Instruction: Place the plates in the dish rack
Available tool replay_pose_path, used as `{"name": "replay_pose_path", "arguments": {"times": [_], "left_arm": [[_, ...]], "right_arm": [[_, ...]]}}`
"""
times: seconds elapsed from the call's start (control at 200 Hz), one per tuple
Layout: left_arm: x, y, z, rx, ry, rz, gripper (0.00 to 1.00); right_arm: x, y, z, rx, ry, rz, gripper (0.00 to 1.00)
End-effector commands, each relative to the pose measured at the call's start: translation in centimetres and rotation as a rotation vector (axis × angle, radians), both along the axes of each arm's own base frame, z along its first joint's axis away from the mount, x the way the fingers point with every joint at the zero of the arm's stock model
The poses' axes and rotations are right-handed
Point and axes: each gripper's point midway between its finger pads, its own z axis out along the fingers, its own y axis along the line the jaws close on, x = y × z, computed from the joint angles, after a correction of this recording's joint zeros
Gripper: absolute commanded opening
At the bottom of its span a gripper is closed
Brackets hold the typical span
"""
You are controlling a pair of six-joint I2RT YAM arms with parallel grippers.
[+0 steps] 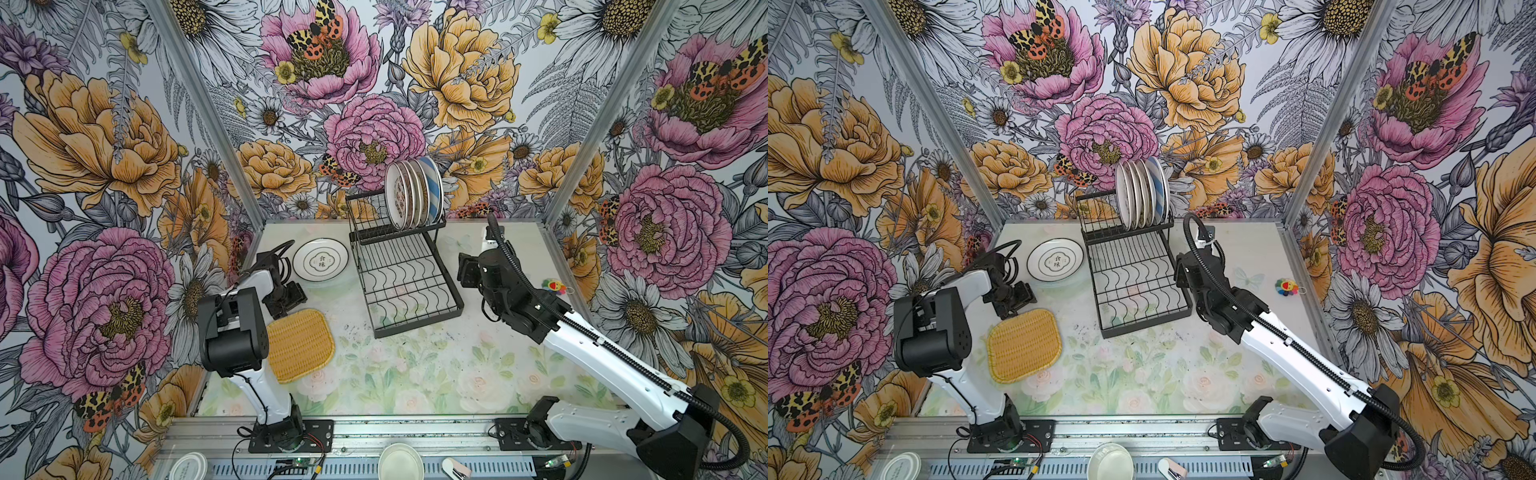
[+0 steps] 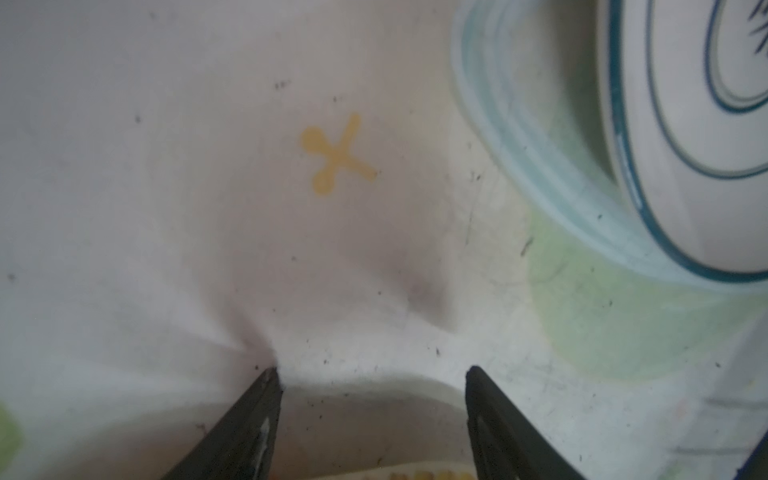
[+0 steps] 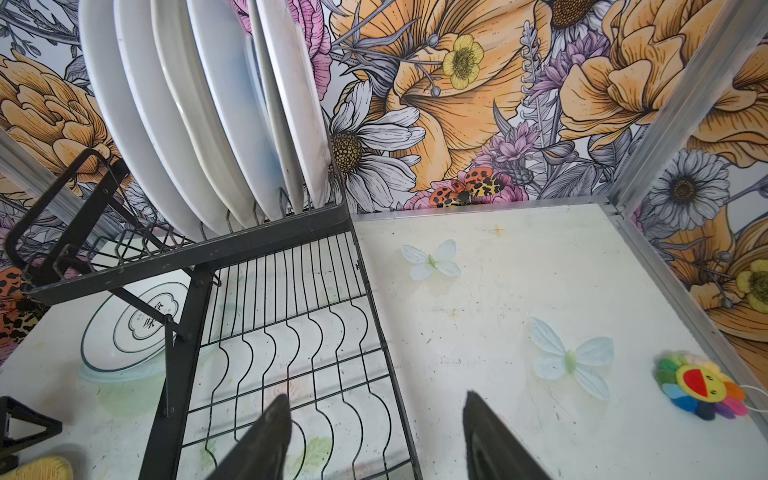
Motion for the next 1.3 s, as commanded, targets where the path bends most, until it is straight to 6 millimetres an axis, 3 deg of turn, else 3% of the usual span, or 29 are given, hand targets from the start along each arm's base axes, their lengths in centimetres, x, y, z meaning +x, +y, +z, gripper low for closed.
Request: {"name": "replay_pose_path", "arguments": {"times": [0.0, 0.22, 0.365, 0.51, 0.61, 0.721, 0.906, 1.296], "left_arm": [[-2.7, -1.8, -0.4, -0.060, 0.062, 0.013, 0.71], [-3.8, -3.7, 0.1, -0.099, 0.051, -0.009, 0.73], [-3.9, -2.2, 3.1, -0.086, -0.044, 0.063, 0.84], [-6.1, -0.3, 5.3, -0.103, -0.125, 0.175, 0.98], [-8.7, 0.8, 5.5, -0.113, -0.126, 0.282, 0.99], [-10.0, 2.3, 7.2, -0.055, -0.143, 0.401, 0.99], [-12.7, 4.2, 6.1, -0.085, -0.120, 0.625, 0.99], [-13.2, 6.0, 2.9, -0.122, -0.092, 0.708, 0.99]], "right_arm": [[-0.2, -0.7, 0.2, 0.010, -0.010, -0.026, 0.65], [-0.2, -0.7, -0.3, 0.012, 0.002, -0.026, 0.65], [-0.4, -0.7, -0.3, 0.013, 0.002, -0.019, 0.66], [-0.6, -0.8, -0.6, 0.014, 0.007, -0.015, 0.66], [-0.5, -0.5, -1.2, 0.022, 0.024, 0.000, 0.66], [-0.3, 0.0, -1.6, 0.027, 0.041, 0.016, 0.66], [0.0, 0.5, -1.5, 0.026, 0.045, 0.031, 0.68], [0.0, 0.3, -1.4, 0.029, 0.045, 0.034, 0.68]]}}
